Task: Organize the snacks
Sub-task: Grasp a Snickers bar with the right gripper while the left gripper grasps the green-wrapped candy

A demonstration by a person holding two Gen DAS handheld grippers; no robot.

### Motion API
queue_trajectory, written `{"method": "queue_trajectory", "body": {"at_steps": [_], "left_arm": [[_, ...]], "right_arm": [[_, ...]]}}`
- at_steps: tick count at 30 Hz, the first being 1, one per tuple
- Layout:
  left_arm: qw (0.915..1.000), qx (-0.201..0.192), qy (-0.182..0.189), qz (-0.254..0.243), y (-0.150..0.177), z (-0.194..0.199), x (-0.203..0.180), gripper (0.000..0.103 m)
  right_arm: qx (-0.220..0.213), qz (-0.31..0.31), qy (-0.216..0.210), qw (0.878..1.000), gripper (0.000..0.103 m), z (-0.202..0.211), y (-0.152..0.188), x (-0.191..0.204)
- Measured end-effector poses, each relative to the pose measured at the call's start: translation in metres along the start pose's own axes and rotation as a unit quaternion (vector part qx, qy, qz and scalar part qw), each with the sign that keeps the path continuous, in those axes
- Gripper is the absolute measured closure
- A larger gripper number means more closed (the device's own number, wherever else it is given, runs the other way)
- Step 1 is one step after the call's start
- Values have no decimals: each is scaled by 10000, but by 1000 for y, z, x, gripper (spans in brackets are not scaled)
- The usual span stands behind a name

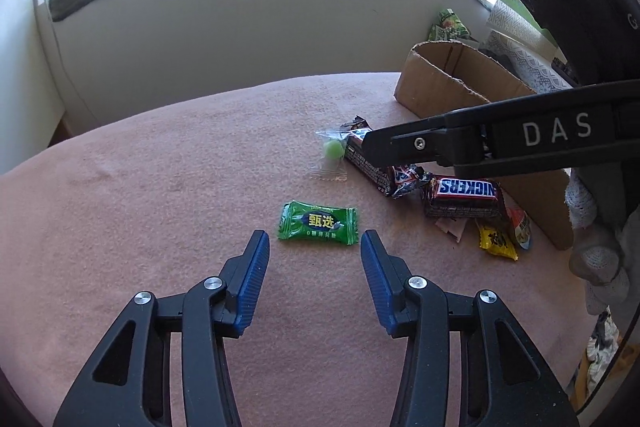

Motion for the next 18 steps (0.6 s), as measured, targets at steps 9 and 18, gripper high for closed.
{"method": "queue_trajectory", "body": {"at_steps": [9,18], "left_arm": [[9997,147,89,-190,-6,-19,-6,57],[9994,136,-19,-304,-11,-24,-11,67]], "right_arm": [[205,-61,250,9995,48,-34,-13,-3],[234,-26,453,9987,68,-50,-16,1]]}}
Point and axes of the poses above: each gripper's, at about its wrist camera, not at the fingertips, and z roughly against the way its jaws point, x to its left, y to its underside, the point moved 2 cm from there along -z, roughly the way its jaws point, and after that the axes turned 5 degrees about -z, right-handed, at the moved point
